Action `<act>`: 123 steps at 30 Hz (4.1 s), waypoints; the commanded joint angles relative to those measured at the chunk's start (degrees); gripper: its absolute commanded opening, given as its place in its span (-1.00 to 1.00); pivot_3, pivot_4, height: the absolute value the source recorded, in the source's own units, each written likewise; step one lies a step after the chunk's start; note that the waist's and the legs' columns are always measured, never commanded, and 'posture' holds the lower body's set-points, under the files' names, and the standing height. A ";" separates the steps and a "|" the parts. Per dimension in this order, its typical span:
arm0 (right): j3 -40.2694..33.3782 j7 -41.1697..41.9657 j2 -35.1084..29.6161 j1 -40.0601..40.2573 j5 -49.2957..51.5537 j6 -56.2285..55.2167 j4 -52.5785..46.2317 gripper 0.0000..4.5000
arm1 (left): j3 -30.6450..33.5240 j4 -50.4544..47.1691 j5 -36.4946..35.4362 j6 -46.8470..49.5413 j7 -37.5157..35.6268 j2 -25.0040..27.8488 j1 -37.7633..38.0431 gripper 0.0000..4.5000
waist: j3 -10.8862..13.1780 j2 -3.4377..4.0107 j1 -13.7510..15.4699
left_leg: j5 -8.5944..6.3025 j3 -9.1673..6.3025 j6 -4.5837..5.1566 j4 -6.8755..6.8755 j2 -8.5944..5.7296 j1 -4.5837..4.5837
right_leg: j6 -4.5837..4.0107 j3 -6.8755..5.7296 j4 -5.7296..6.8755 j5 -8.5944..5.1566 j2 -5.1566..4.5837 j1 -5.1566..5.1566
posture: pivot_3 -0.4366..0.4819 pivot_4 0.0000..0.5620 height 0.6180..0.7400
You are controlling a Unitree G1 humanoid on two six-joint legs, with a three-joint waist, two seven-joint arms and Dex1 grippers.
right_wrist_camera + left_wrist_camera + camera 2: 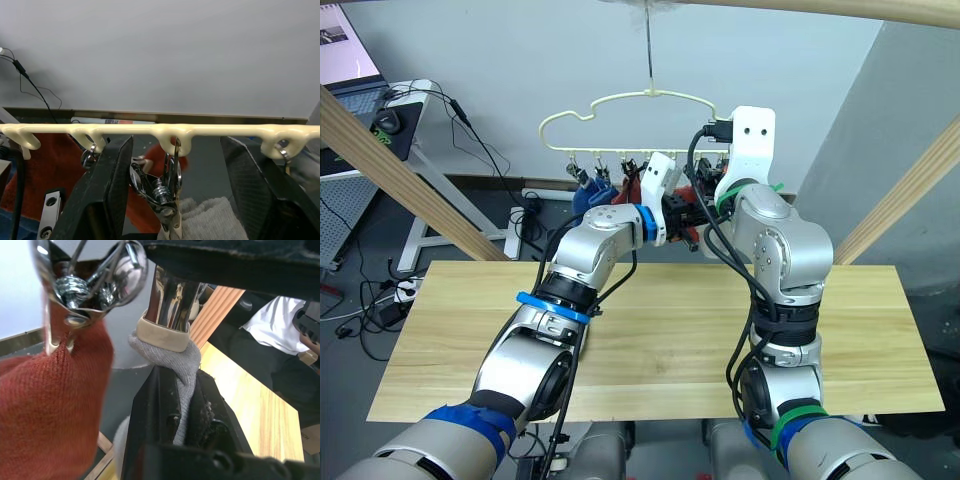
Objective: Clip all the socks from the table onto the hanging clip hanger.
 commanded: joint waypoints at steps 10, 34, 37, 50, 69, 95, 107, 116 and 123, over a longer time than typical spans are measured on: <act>0.81 2.49 0.04 2.21 2.84 5.41 -8.24 0.28 | -1.67 -12.20 -1.82 5.68 -4.49 3.26 5.39 0.51 | 0.00 0.00 -0.11 | 0.00 -0.01 0.00 0.00 0.01 0.01 | 0.00 0.00 0.02 0.00 0.00 0.00 | -0.01 -0.07 1.00; 6.82 1.86 -6.04 21.79 0.85 11.09 -32.75 0.28 | 5.83 -34.19 -13.82 10.02 -13.71 20.37 15.89 0.51 | 0.00 0.00 -0.12 | 0.06 -0.05 -0.02 0.04 0.01 0.06 | 0.00 0.00 0.08 0.00 0.00 0.04 | -0.02 -0.05 1.00; 6.44 0.96 -5.73 23.72 -0.31 9.66 -34.03 0.28 | 7.42 -34.77 -14.86 8.89 -13.98 21.95 16.59 0.51 | -0.01 -0.01 -0.11 | 0.06 -0.06 -0.02 0.05 0.01 0.05 | 0.00 -0.01 0.06 0.00 0.00 0.04 | -0.02 -0.07 1.00; 8.98 4.18 -13.58 50.39 -3.02 -2.65 -44.86 0.28 | 11.39 -42.47 -14.71 8.11 -4.91 23.89 33.51 0.51 | -0.24 -0.03 -0.16 | 0.06 -0.06 -0.03 0.04 0.02 0.11 | 0.00 0.02 0.01 0.00 -0.01 0.11 | -0.05 -0.17 1.00; 13.24 8.44 -13.90 83.69 -5.70 -29.52 -41.34 0.28 | 15.74 -49.86 -14.01 2.96 9.02 18.43 59.83 0.51 | -1.75 -0.13 0.05 | 0.18 0.22 0.13 0.05 0.06 1.06 | -0.50 0.28 -0.14 -0.34 -0.08 0.94 | -0.03 -0.17 1.00; 13.23 10.25 -14.20 87.05 -6.42 -35.10 -37.30 0.28 | 14.49 -50.69 -14.10 -0.63 7.14 20.28 63.32 0.51 | -1.81 -0.14 0.09 | 0.17 0.24 0.12 -0.10 0.09 1.02 | -0.70 0.22 -0.25 -0.53 -0.08 0.91 | -0.04 -0.15 1.00; 12.47 10.65 -13.37 86.08 -6.00 -31.60 -38.10 0.28 | 14.38 -50.94 -14.35 -1.00 7.40 20.31 64.16 0.51 | -1.81 -0.14 0.11 | 0.17 0.24 0.12 -0.10 0.09 1.02 | -0.70 0.23 -0.28 -0.53 -0.09 0.91 | -0.01 -0.15 1.00; 12.36 10.83 -13.20 85.27 -5.75 -29.96 -38.50 0.28 | 14.25 -49.43 -13.84 -1.18 6.98 20.89 62.39 0.51 | -1.81 -0.14 0.14 | 0.17 0.24 0.12 -0.10 0.09 1.00 | -0.70 0.23 -0.34 -0.53 -0.09 0.92 | -0.02 -0.15 1.00; 11.54 11.69 -12.89 84.63 -3.65 -26.85 -39.04 0.48 | 13.80 -50.26 -14.44 -0.51 7.37 20.73 61.91 0.52 | -1.81 -0.14 0.14 | 0.16 0.24 0.12 -0.13 0.09 0.99 | -0.70 0.22 -0.38 -0.52 -0.09 0.92 | -0.02 -0.15 1.00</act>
